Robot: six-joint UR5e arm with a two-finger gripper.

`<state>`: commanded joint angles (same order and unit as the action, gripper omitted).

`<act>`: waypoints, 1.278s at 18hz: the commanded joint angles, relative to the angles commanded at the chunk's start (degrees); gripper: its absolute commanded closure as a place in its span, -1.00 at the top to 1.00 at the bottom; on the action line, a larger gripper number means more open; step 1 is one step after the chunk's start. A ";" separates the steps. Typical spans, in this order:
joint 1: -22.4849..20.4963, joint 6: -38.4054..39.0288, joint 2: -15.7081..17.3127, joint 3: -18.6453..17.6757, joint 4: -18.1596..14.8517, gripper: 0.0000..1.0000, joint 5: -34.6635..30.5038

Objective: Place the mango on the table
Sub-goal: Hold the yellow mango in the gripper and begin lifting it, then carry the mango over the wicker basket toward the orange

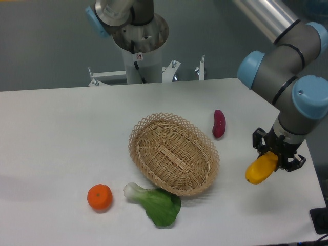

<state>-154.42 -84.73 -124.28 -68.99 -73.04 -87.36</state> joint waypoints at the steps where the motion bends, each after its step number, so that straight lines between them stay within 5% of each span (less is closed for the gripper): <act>1: 0.09 0.09 0.00 -0.09 0.00 -0.50 0.09; 9: 2.19 3.59 0.18 -0.09 -0.09 -0.47 0.00; 14: 5.71 6.32 3.16 -4.04 -0.17 -0.47 0.09; 23: 17.74 15.19 9.13 -10.62 0.44 -0.47 0.53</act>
<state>-136.69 -69.53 -115.14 -79.62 -72.60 -86.84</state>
